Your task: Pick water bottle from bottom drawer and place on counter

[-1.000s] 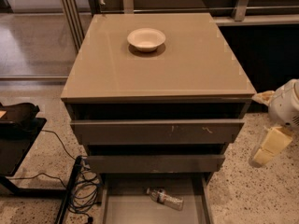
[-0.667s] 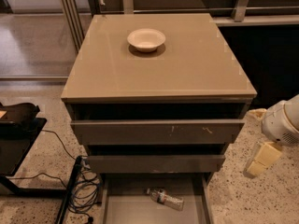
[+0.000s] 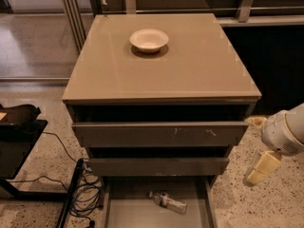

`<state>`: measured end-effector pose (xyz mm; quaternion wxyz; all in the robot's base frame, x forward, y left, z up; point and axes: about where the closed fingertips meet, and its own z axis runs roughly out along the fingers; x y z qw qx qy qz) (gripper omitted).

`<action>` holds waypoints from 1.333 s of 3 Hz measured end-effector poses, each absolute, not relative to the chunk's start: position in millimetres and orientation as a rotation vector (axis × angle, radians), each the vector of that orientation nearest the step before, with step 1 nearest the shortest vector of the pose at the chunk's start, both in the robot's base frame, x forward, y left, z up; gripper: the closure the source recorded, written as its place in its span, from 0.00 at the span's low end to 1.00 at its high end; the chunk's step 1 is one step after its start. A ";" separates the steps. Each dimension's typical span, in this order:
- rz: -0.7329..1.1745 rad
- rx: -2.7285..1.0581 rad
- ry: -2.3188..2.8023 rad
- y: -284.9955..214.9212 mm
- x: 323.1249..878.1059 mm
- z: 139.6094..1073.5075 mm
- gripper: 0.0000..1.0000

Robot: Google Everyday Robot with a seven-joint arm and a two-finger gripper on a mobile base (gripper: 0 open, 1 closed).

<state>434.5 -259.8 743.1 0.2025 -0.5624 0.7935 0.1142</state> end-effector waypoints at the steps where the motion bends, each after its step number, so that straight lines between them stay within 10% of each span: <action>1: 0.407 -1.576 2.126 -248.1 430.7 696.3 0.00; 4: 0.386 -1.461 2.242 -254.9 434.8 541.5 0.00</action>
Offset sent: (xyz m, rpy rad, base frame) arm -0.0076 0.0101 -0.1630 0.2112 -0.0241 0.0480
